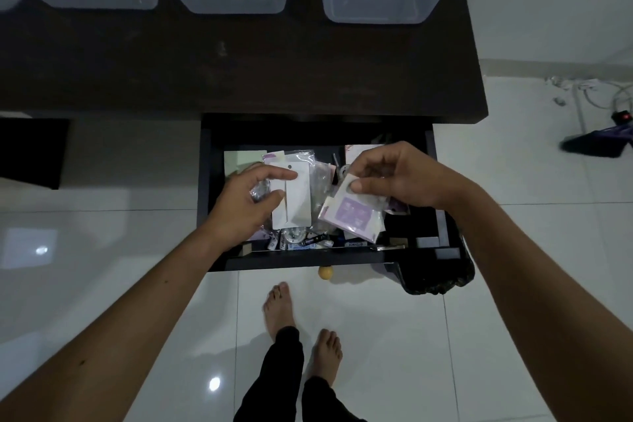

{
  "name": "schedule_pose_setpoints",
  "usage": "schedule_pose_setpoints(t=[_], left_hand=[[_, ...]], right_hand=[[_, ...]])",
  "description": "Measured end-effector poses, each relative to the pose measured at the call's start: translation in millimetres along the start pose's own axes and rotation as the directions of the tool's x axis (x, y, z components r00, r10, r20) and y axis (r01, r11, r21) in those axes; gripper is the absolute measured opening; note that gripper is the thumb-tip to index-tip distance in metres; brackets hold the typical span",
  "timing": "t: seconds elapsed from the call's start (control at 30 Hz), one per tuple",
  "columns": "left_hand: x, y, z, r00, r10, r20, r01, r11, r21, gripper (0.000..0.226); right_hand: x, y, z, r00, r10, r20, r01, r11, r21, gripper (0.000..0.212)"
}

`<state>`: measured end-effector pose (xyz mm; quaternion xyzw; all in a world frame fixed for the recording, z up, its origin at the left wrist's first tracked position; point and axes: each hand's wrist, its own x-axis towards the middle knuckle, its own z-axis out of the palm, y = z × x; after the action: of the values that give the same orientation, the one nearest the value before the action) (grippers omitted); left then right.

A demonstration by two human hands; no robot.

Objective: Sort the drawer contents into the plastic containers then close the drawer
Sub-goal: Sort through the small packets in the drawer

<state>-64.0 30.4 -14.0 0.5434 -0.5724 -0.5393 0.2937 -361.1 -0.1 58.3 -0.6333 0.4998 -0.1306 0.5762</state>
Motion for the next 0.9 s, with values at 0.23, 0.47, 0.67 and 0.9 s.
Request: schedule_pose_setpoints(t=[0.23,0.47,0.67,0.9], left_hand=[[0,6,4,0.999,-0.042,0.023,0.043,0.998,-0.054,0.036],[-2,9,3,0.985,-0.125,0.122,0.137,0.986,-0.093,0.037],[-2,3,-1,0.988,-0.114,0.106,0.115,0.993,0.002,0.043],[-1,4,0,0.984,-0.132,0.117,0.132,0.991,0.009,0.043]], right_hand=[[25,6,32,0.994,0.029,-0.109,-0.007,0.98,0.197,0.022],[40,17,62,0.956,0.107,-0.274,-0.077,0.99,0.118,0.031],[23,23,36,0.946,0.037,-0.322,-0.041,0.999,-0.007,0.037],[20,46,-24,0.998,-0.052,-0.039,0.017,0.786,-0.618,0.06]])
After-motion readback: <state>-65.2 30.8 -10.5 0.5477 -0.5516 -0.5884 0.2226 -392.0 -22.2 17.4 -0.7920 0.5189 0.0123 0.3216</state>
